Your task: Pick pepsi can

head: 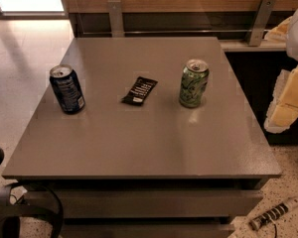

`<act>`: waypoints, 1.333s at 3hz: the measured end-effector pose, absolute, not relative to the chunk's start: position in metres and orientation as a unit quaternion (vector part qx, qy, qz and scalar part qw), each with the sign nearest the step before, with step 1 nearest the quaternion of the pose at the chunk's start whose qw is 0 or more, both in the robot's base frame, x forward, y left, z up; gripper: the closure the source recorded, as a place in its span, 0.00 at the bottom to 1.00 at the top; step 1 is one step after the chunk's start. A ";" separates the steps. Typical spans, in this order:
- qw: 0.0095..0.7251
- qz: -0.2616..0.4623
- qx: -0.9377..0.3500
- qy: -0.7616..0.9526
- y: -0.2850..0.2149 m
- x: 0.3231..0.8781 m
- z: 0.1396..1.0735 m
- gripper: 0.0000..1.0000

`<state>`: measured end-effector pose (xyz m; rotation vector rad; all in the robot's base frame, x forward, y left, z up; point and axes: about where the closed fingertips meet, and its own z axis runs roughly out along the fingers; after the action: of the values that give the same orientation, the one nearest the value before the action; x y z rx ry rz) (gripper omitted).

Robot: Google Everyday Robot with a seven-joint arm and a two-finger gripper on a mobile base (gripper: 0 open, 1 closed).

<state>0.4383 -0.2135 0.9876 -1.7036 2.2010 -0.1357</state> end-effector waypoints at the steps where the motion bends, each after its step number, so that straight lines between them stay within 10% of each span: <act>1: 0.181 -0.046 -0.600 0.778 -0.211 0.438 0.988 0.00; 4: 0.373 0.100 -0.526 0.758 -0.054 0.426 0.974 0.00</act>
Offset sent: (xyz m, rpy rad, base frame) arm 0.0006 0.0586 0.0076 0.2568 -0.0736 -0.0988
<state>0.4264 -0.0540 0.9745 -1.3488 1.9408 0.2552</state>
